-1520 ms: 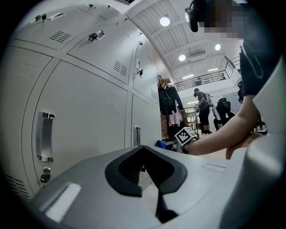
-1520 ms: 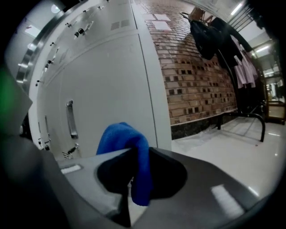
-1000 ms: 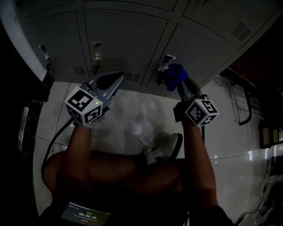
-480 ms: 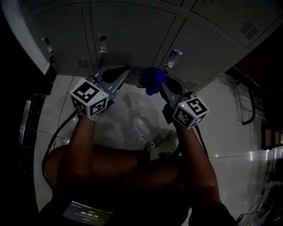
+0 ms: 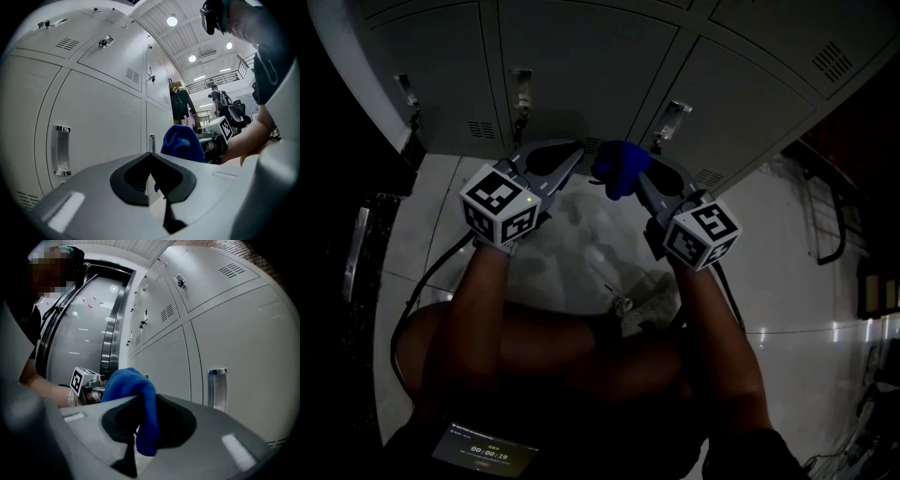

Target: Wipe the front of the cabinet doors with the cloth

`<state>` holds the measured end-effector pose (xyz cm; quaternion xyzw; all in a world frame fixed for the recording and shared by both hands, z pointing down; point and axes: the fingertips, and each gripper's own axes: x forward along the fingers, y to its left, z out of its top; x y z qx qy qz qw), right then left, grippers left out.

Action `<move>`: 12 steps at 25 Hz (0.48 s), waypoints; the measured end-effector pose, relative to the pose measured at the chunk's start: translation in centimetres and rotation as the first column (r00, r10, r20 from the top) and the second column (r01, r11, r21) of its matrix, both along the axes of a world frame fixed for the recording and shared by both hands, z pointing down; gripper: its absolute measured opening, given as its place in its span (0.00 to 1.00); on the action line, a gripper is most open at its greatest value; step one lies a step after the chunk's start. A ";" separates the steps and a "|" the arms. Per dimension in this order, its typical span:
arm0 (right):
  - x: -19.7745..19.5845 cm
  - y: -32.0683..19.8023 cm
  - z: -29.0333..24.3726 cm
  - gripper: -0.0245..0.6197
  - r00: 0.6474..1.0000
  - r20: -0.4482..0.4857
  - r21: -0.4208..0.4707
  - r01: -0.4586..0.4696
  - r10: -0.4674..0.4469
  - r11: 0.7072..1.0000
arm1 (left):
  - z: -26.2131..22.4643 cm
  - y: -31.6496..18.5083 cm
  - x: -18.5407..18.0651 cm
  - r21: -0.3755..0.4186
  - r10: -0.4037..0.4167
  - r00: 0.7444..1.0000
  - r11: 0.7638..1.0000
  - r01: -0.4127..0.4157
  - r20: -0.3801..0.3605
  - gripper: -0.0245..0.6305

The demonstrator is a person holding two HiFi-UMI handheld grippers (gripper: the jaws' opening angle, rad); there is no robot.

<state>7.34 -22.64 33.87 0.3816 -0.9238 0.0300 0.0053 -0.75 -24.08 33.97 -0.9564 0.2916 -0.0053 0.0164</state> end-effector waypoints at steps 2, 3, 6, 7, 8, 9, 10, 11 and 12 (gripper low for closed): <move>0.0 0.1 0.0 0.13 1.000 0.002 -0.005 -0.001 0.001 1.000 | 0.1 0.2 0.2 -0.005 0.002 1.000 1.000 -0.002 -0.001 0.04; 0.0 0.1 0.0 0.13 1.000 0.003 -0.007 -0.001 0.001 1.000 | 0.1 0.2 0.2 -0.006 0.002 1.000 1.000 -0.002 -0.003 0.04; 0.1 0.1 0.2 0.13 1.000 0.003 -0.011 0.001 -0.001 1.000 | 0.2 0.2 0.2 -0.008 0.003 1.000 1.000 -0.003 -0.007 0.04; 0.1 0.0 0.3 0.13 1.000 0.005 -0.014 0.002 -0.002 1.000 | 0.3 0.2 0.2 -0.010 0.003 1.000 1.000 -0.003 -0.009 0.04; 0.0 0.0 0.3 0.13 1.000 0.007 -0.016 0.002 -0.002 1.000 | 0.3 0.2 0.2 -0.011 0.004 1.000 1.000 -0.004 -0.009 0.04; 0.0 0.0 0.3 0.13 1.000 0.009 -0.017 0.002 -0.002 1.000 | 0.3 0.2 0.2 -0.011 0.005 1.000 1.000 -0.005 -0.009 0.04; 0.0 0.0 0.3 0.13 1.000 0.010 -0.018 0.002 -0.002 1.000 | 0.3 0.2 0.3 -0.010 0.007 1.000 1.000 -0.007 -0.008 0.04; -0.1 0.0 0.3 0.13 1.000 0.011 -0.019 0.002 -0.002 1.000 | 0.3 0.2 0.3 -0.009 0.008 1.000 1.000 -0.008 -0.008 0.04; -0.1 0.0 0.3 0.13 1.000 0.012 -0.021 0.003 -0.003 1.000 | 0.2 0.3 0.3 -0.008 0.009 1.000 1.000 -0.009 -0.007 0.04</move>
